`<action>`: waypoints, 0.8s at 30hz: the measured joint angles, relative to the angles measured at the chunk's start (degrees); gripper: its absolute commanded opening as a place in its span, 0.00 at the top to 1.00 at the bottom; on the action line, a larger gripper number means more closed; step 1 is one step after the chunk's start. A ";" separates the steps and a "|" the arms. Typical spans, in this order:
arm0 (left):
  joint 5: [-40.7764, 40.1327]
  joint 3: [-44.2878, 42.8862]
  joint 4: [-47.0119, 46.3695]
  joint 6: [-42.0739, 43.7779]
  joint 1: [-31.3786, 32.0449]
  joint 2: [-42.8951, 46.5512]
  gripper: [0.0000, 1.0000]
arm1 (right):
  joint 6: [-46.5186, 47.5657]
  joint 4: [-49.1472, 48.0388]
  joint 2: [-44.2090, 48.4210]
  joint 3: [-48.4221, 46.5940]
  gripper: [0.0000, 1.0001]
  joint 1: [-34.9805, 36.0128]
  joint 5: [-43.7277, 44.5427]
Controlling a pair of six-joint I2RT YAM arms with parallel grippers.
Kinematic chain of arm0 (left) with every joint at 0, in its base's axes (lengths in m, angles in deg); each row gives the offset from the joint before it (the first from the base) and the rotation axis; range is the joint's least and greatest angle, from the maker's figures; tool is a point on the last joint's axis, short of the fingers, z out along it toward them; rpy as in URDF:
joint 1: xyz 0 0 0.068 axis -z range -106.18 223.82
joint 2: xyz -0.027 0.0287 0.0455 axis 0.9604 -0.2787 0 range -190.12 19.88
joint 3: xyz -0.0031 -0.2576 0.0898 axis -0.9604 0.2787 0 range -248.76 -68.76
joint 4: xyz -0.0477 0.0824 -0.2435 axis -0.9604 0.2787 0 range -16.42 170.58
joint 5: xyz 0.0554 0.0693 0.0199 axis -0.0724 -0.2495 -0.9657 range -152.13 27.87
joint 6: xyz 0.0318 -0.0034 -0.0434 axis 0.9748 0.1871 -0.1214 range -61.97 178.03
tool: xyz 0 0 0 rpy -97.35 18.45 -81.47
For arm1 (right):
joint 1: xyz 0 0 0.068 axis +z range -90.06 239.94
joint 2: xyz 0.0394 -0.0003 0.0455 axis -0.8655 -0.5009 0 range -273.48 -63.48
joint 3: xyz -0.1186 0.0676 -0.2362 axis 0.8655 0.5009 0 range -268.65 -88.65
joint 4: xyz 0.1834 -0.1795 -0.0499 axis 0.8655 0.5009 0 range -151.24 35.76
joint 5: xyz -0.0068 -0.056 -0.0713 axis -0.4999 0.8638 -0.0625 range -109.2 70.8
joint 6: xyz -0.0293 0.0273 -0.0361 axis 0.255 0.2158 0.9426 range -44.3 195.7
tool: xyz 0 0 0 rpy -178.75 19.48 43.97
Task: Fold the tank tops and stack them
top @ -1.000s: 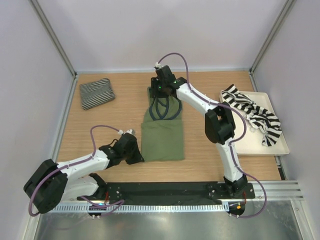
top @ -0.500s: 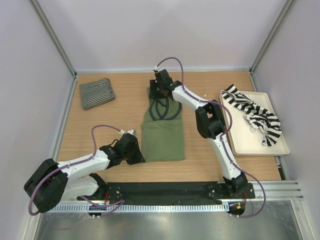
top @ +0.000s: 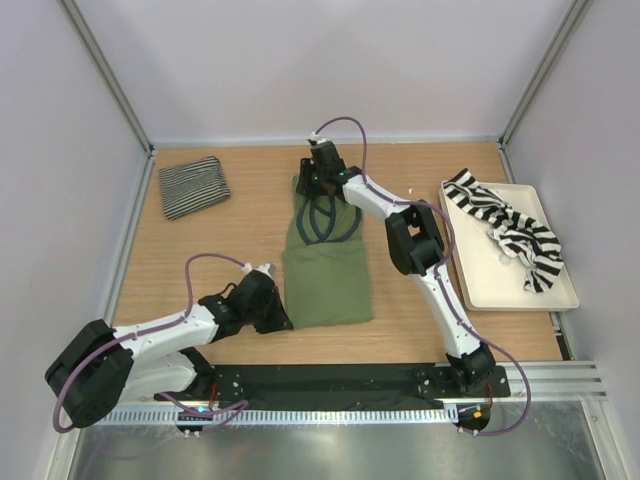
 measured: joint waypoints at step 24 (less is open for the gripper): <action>2.80 3.32 -2.69 -1.20 0.42 2.73 1.00 | -22.97 -17.75 -4.90 -2.19 0.44 -2.58 -13.18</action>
